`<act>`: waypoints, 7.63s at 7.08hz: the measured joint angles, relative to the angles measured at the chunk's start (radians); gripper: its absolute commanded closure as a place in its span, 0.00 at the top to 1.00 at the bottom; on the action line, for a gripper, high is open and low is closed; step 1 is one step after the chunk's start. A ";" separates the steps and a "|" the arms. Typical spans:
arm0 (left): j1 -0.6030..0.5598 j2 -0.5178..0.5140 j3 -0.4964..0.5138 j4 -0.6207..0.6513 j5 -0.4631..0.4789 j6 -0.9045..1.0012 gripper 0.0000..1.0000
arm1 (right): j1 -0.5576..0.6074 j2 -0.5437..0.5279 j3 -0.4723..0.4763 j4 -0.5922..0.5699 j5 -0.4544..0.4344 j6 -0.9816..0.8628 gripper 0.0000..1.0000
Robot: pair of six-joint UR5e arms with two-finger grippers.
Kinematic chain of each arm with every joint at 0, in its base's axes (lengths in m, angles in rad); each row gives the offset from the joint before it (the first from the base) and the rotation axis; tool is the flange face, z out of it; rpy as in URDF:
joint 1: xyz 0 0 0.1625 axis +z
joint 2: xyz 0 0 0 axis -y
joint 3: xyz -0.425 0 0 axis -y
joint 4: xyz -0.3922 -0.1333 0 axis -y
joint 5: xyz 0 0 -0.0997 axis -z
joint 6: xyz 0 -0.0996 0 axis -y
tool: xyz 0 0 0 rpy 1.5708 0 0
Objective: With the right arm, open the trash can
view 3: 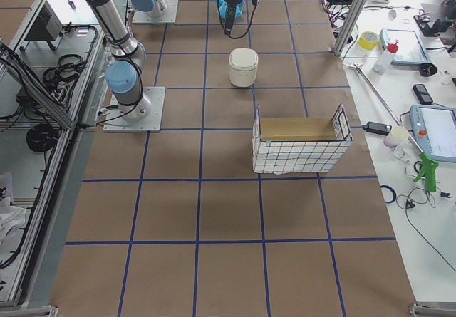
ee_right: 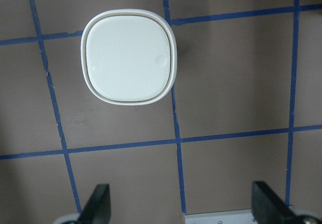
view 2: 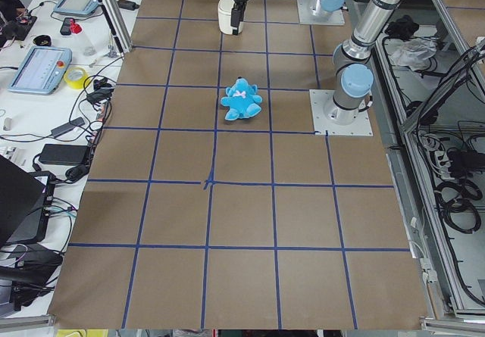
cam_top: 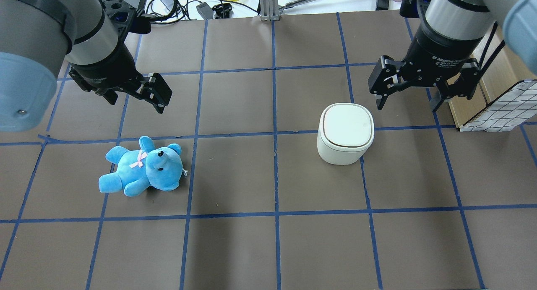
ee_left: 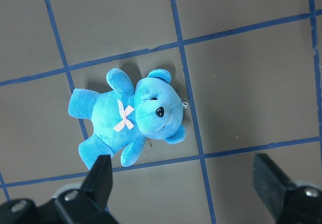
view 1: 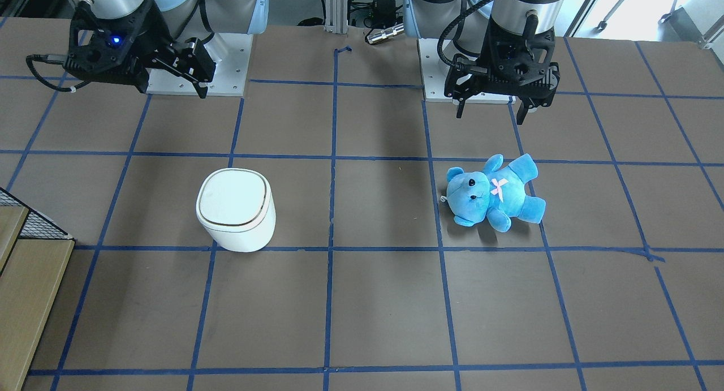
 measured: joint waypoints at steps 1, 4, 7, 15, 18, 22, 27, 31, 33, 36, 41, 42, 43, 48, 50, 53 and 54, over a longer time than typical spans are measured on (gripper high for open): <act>0.000 0.000 0.000 0.000 0.000 0.000 1.00 | -0.001 0.000 0.000 0.000 -0.002 0.000 1.00; 0.000 0.000 0.000 0.000 0.000 0.000 1.00 | -0.001 0.000 0.001 -0.001 -0.006 0.000 1.00; 0.000 0.000 0.000 0.000 0.000 0.000 1.00 | -0.001 0.000 0.001 -0.004 -0.006 -0.001 1.00; 0.000 0.000 0.000 0.000 0.000 0.000 1.00 | -0.003 -0.001 0.001 -0.002 -0.013 -0.001 1.00; 0.000 0.000 0.000 0.000 0.000 0.000 1.00 | -0.003 0.001 0.002 -0.007 -0.012 -0.006 1.00; 0.000 0.000 0.000 0.000 0.000 0.000 1.00 | -0.004 0.002 0.003 -0.009 -0.012 0.000 0.77; 0.000 0.000 0.000 0.000 0.000 0.000 1.00 | -0.001 0.006 0.008 -0.016 -0.006 0.008 0.00; 0.000 0.000 0.000 0.000 0.000 0.000 1.00 | 0.002 0.063 0.025 -0.085 0.008 0.016 0.00; 0.000 0.000 0.000 0.000 0.000 0.000 1.00 | 0.002 0.102 0.091 -0.228 0.009 0.021 0.00; 0.000 0.000 0.000 0.000 0.000 0.000 1.00 | 0.004 0.141 0.169 -0.351 0.010 0.022 0.00; 0.000 0.000 0.000 0.000 0.000 0.000 1.00 | 0.004 0.188 0.176 -0.384 0.009 0.012 0.00; 0.000 0.000 0.000 0.000 0.000 0.000 1.00 | 0.004 0.201 0.176 -0.400 0.010 0.011 0.00; 0.000 0.000 0.000 0.000 0.000 0.000 1.00 | 0.004 0.214 0.176 -0.409 0.011 0.012 0.00; 0.000 0.000 0.000 0.000 0.000 0.000 1.00 | 0.004 0.241 0.176 -0.424 0.055 0.011 0.00; 0.000 0.000 0.000 0.000 0.000 0.000 1.00 | 0.004 0.253 0.176 -0.427 0.054 0.007 0.00; 0.000 0.000 0.000 0.000 0.000 0.000 1.00 | 0.004 0.266 0.177 -0.428 0.049 0.013 0.00; 0.000 0.000 0.000 0.000 0.000 0.000 1.00 | 0.004 0.271 0.177 -0.428 0.049 0.015 0.00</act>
